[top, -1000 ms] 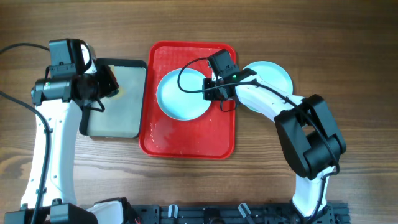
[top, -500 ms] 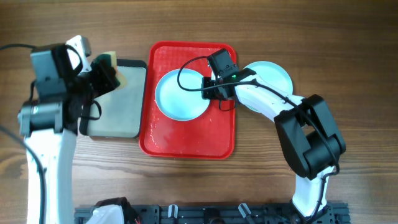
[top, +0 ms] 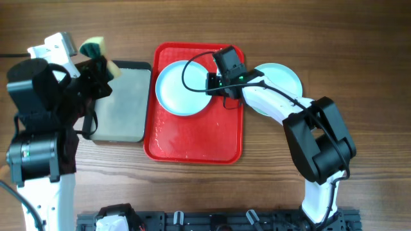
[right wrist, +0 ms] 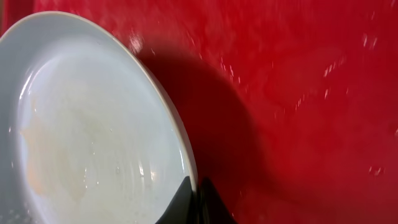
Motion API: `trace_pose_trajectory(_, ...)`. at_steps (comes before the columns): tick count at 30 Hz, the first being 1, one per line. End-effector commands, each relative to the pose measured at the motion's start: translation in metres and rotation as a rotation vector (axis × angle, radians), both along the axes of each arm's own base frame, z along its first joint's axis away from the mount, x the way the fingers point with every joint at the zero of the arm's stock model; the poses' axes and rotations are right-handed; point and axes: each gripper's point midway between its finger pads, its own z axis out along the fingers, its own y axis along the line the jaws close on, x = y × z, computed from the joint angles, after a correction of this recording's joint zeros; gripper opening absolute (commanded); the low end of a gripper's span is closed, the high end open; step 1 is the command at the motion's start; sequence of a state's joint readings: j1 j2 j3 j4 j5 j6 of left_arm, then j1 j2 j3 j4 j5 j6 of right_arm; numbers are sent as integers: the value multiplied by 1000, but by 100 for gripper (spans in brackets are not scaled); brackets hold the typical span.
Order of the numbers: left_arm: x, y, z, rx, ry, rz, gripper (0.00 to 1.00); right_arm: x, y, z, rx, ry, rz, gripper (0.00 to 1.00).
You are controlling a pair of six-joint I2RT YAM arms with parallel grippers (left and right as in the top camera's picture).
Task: Clean dirty plates on tray and stack at the side
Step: 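Lift the light-blue plate with the right gripper and tilt it up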
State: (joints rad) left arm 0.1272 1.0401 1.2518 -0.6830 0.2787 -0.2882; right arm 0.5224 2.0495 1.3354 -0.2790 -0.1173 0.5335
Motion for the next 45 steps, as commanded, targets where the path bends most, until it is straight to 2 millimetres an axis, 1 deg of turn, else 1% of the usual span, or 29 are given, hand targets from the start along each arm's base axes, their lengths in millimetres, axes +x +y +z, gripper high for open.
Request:
trace_pose_trajectory(1,-6,1,13,-6,-44,15,4,25,12,44,20,-141,-1,4)
trace_pose_trajectory(6,-6,1,13,-5,-44,15,4,35,21,56,9,-227,-20,4)
trace_pose_trajectory(8,-6,1,13,-6,-44,15,4,36,33,63,33,-263,-6,4)
trace_pose_trajectory(13,-6,1,13,-5,-40,15,4,33,71,87,107,-372,40,4)
trace_pose_trajectory(16,-6,1,12,-6,-35,15,4,27,95,102,126,-447,49,4)
trace_pose_trajectory(20,-8,1,8,-8,-18,15,4,14,123,118,129,-542,83,4)
trace_pose_trajectory(21,-8,1,7,-8,-15,15,4,10,133,124,121,-587,105,4)
trace_pose_trajectory(24,-9,1,7,-6,-15,14,4,-3,154,140,69,-713,167,4)
trace_pose_trajectory(26,-8,2,7,-3,-15,17,4,-11,165,153,-20,-832,216,4)
trace_pose_trajectory(31,-8,6,6,10,-14,37,4,-21,184,180,-245,-1103,354,4)
trace_pose_trajectory(32,-8,6,6,10,-14,37,4,-22,187,188,-308,-1181,395,4)
trace_pose_trajectory(36,-7,6,7,10,-17,37,4,-21,192,212,-486,-1384,455,4)
trace_pose_trajectory(40,-4,7,9,13,-28,40,4,-21,192,233,-563,-1511,444,4)
trace_pose_trajectory(42,-3,7,10,14,-34,40,4,-23,196,237,-588,-1564,480,4)
trace_pose_trajectory(45,-3,7,11,14,-38,40,4,-26,204,231,-593,-1586,537,4)
